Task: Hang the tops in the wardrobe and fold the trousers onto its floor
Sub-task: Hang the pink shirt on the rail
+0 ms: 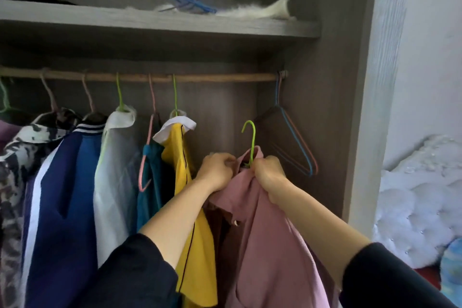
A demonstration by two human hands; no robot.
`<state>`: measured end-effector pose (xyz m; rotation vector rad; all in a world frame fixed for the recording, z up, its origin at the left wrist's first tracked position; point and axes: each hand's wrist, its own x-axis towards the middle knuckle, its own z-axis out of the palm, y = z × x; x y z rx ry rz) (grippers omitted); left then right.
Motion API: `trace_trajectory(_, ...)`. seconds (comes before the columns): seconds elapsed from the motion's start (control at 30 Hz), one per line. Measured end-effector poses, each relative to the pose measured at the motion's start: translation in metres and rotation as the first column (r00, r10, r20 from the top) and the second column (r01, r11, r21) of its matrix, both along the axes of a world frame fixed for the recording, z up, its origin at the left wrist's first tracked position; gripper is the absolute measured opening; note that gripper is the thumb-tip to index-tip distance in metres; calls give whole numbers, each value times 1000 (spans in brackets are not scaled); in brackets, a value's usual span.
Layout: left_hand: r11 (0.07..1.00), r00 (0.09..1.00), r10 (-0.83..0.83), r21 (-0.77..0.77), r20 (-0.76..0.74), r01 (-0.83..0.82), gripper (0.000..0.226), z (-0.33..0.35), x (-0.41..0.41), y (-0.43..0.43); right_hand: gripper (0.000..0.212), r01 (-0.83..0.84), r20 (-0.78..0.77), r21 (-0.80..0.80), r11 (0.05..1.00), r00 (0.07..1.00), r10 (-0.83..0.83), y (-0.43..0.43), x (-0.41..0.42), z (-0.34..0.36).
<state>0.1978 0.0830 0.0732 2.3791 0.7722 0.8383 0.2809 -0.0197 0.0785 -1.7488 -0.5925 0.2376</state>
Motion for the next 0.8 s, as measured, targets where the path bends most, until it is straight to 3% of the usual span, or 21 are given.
trace_trajectory(0.17,945,994,112,308,11,-110,39,55,-8,25,25,-7,-16,153,988,1000,9,39,6,43)
trace_trajectory(0.27,878,971,235,438,-42,-193,44,78,-16,41,40,-6,32,162,987,999,1,60,3,64)
trace_trajectory(0.33,854,960,278,468,-40,-228,48,90,-21,52,48,-6,61,162,987,998,-4,75,3,75)
trace_trajectory(0.5,766,929,369,566,2,-306,63,120,-29,80,41,-36,123,169,985,992,15,106,10,111)
trace_trajectory(0.8,754,925,376,598,-55,-272,77,156,-14,118,41,-64,210,182,981,977,25,148,18,126)
